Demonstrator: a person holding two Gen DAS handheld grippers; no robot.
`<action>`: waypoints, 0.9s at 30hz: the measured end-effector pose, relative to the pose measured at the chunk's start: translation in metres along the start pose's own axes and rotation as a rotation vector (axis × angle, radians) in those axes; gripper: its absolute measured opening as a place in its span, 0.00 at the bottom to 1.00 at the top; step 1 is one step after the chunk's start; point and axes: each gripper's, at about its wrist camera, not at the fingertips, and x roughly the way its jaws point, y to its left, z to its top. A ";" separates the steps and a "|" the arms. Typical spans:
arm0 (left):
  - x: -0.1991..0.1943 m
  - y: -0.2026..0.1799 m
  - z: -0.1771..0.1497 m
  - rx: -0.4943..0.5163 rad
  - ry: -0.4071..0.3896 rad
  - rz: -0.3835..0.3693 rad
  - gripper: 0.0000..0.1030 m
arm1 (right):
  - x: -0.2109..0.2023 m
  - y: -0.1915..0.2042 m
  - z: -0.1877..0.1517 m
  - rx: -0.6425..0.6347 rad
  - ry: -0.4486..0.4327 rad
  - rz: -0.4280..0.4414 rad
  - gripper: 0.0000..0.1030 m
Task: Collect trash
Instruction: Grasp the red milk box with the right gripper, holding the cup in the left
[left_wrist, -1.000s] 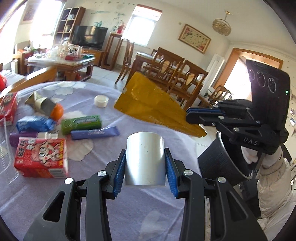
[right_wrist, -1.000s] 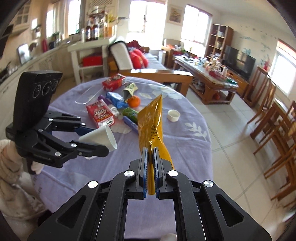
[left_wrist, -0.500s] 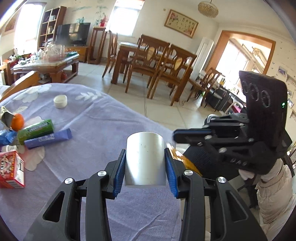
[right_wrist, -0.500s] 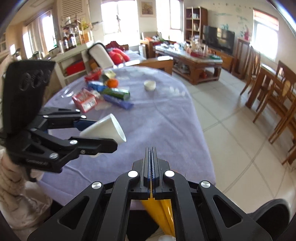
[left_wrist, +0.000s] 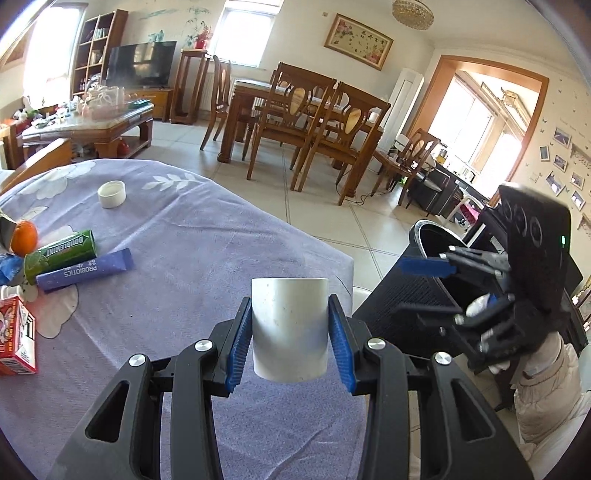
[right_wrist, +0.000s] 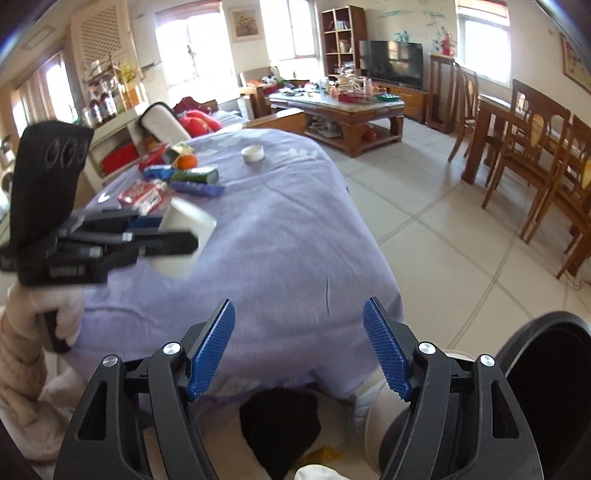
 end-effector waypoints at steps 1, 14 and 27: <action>-0.001 0.000 0.001 0.002 -0.006 0.000 0.39 | 0.000 0.001 -0.005 -0.005 0.009 -0.005 0.70; -0.045 0.029 -0.009 -0.049 -0.089 0.052 0.39 | 0.017 0.045 0.036 -0.056 -0.046 0.085 0.70; -0.151 0.126 -0.032 -0.187 -0.222 0.251 0.39 | 0.094 0.179 0.120 -0.289 0.001 0.244 0.70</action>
